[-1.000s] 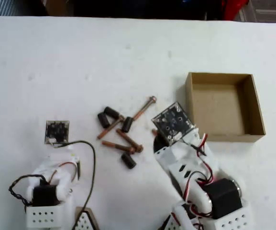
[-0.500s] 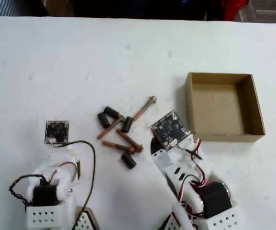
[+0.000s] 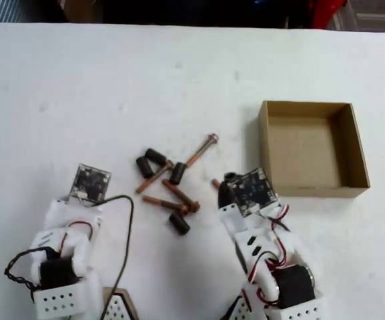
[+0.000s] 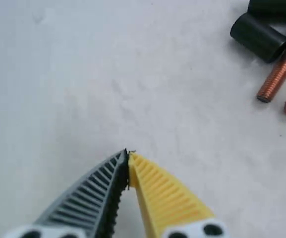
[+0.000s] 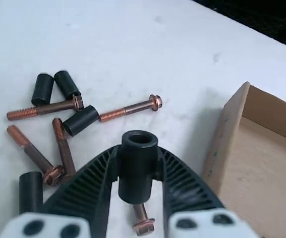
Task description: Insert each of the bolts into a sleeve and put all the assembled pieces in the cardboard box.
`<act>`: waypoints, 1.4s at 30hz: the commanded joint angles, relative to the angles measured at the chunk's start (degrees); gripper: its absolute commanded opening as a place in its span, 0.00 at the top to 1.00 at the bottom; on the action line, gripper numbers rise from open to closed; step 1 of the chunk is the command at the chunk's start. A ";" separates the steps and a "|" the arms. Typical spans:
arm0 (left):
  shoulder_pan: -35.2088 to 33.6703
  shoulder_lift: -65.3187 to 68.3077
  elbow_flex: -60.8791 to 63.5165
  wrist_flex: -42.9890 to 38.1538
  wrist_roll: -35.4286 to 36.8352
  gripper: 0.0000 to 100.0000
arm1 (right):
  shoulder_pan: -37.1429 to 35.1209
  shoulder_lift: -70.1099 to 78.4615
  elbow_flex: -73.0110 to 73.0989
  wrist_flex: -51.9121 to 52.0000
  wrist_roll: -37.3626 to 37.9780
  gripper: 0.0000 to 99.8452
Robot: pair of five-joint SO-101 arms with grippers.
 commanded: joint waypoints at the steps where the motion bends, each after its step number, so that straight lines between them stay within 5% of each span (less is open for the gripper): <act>1: 0.84 -0.48 -7.21 4.84 -5.80 0.98 | 2.15 -1.01 -0.09 -2.68 -2.02 0.98; 10: 1.36 4.35 -22.42 6.07 -10.99 0.98 | 2.77 -1.01 2.20 -5.23 -2.20 0.98; 20: 10.15 41.45 -47.91 11.69 -7.91 0.98 | 3.21 -1.01 11.87 -21.32 -2.02 0.98; 28: 17.98 63.87 -58.73 14.77 -7.47 0.98 | 3.74 -1.01 12.22 -22.20 -2.02 0.98; 42: 33.10 95.52 -80.09 14.68 7.91 0.98 | 21.67 -1.01 12.13 -26.59 -8.88 0.98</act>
